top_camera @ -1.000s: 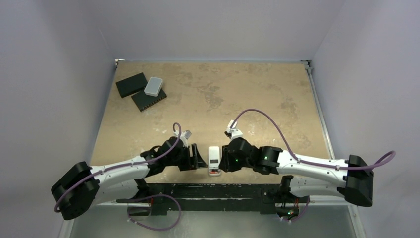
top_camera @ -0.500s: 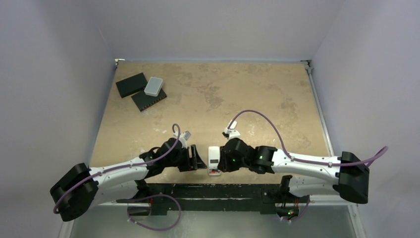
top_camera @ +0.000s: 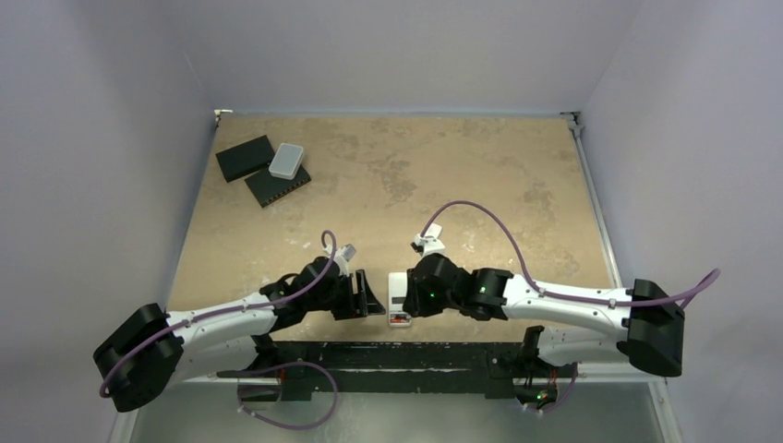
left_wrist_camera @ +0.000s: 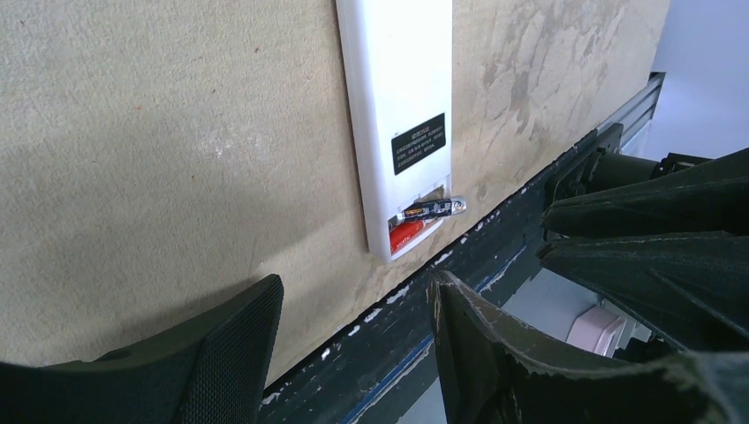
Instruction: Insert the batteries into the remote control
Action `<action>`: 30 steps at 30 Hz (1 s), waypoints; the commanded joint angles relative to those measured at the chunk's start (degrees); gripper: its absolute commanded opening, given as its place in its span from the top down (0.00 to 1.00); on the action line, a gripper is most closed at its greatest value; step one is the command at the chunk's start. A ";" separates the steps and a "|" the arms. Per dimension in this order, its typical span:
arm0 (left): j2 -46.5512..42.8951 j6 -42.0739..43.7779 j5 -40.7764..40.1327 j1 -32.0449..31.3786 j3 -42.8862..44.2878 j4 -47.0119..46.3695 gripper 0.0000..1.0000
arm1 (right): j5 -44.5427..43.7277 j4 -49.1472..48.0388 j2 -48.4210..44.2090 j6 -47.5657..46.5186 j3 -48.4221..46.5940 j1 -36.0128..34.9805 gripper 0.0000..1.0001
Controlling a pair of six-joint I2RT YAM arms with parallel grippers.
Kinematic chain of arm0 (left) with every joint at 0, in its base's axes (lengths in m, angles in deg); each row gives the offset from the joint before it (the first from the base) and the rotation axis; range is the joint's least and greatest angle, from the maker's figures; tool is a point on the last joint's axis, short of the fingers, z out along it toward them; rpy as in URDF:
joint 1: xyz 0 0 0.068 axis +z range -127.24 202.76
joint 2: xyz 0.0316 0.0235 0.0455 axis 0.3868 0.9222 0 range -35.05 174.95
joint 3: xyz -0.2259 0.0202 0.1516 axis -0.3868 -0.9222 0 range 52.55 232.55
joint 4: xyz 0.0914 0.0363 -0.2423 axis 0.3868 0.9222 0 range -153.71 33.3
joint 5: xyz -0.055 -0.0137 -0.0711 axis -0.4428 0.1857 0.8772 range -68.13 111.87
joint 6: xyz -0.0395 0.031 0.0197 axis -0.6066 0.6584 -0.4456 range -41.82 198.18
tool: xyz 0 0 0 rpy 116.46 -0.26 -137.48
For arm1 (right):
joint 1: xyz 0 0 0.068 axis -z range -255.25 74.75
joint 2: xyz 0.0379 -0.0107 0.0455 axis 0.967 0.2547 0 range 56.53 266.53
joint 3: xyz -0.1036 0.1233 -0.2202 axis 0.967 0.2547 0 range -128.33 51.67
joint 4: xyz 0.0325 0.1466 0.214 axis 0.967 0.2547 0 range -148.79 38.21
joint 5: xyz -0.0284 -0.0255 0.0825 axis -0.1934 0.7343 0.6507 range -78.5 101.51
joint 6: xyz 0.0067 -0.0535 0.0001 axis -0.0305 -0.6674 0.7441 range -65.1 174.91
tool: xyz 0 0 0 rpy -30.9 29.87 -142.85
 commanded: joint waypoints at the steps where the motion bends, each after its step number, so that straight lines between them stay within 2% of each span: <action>1: -0.71 0.61 -0.16 0.27 1.96 -0.93 0.39 | -2.92 0.39 -1.13 0.03 -1.49 0.44 0.70; 10: 0.21 0.90 -0.24 0.31 2.33 -2.03 0.39 | -4.10 0.53 -0.87 1.89 -1.09 0.93 0.69; 17: 2.85 1.14 0.61 0.30 2.40 -5.09 0.39 | -4.96 0.51 1.78 4.19 -2.11 1.15 0.73; 23: 6.68 1.75 1.32 0.31 3.05 -8.55 0.45 | -4.29 0.25 3.47 5.19 -2.07 1.24 0.75; 30: 9.29 2.14 2.03 0.31 3.76 -10.70 0.46 | -3.26 0.23 4.65 5.20 -2.08 1.33 0.75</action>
